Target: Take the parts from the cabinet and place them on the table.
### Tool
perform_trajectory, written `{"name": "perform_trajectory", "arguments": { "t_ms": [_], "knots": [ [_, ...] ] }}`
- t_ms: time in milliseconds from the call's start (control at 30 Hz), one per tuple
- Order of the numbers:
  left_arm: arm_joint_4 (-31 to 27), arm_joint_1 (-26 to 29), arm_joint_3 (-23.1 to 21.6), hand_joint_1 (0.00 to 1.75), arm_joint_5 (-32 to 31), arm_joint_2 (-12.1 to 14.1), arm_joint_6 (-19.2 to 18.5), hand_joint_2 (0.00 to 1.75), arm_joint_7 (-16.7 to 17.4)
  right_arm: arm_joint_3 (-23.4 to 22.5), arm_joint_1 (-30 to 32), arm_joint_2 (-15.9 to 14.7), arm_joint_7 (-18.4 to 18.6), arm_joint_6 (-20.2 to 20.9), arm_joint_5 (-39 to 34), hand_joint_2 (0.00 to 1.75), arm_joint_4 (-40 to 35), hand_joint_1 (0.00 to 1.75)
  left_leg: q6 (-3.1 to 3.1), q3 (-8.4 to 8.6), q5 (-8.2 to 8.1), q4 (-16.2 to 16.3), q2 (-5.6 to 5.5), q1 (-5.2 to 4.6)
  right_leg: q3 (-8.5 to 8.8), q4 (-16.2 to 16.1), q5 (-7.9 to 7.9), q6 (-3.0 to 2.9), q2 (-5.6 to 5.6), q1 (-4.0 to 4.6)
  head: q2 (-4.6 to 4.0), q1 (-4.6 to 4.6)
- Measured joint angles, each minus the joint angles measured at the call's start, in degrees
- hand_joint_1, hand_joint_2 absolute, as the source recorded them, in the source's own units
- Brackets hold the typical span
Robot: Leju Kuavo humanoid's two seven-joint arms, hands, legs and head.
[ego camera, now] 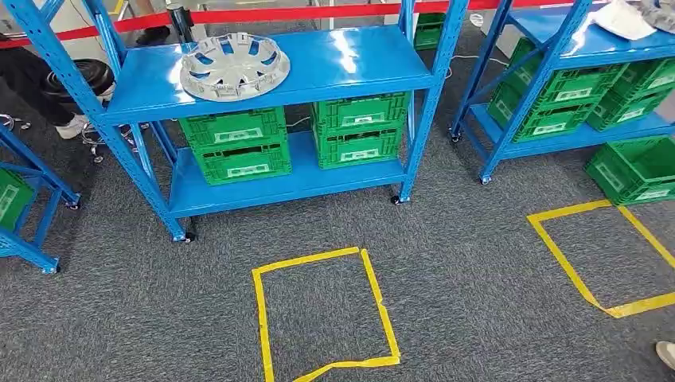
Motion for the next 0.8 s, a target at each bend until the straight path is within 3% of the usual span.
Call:
{"name": "perform_trajectory", "arguments": {
  "t_ms": [367, 633, 800],
  "knots": [
    [0.0, -9.58, -0.09, 0.0, -12.08, 0.28, 0.44, 0.0, -6.04, -6.54, -2.18, 0.59, 0.0, -1.23, 16.26, 0.0, 2.15, 0.0, -0.07, 0.02, 0.06, -0.01, -0.01, 0.0, 0.05, 0.02, 0.03, -0.01, 0.0, 0.0, 0.0, 0.0],
    [-0.61, -18.74, -1.9, 0.0, -20.67, 0.46, 0.64, 0.0, -9.23, -6.87, -4.23, 0.76, 0.0, -1.49, 27.68, 0.0, 3.28, 0.0, -0.14, 0.0, 0.22, -0.02, -0.27, 0.01, 0.05, 0.04, 0.1, -0.04, -0.14, 0.0, 0.0, 0.0],
    [-1.68, -23.23, -4.02, 0.0, -25.2, 0.33, 1.71, 0.0, -9.53, -6.87, -4.91, 0.87, 0.04, -1.47, 32.0, 0.0, 3.54, 0.0, -0.2, 0.06, 0.27, -0.03, -0.22, 0.01, 0.05, 0.07, 0.13, -0.06, -0.1, 0.0, 0.02, 0.0]
  ]
}}
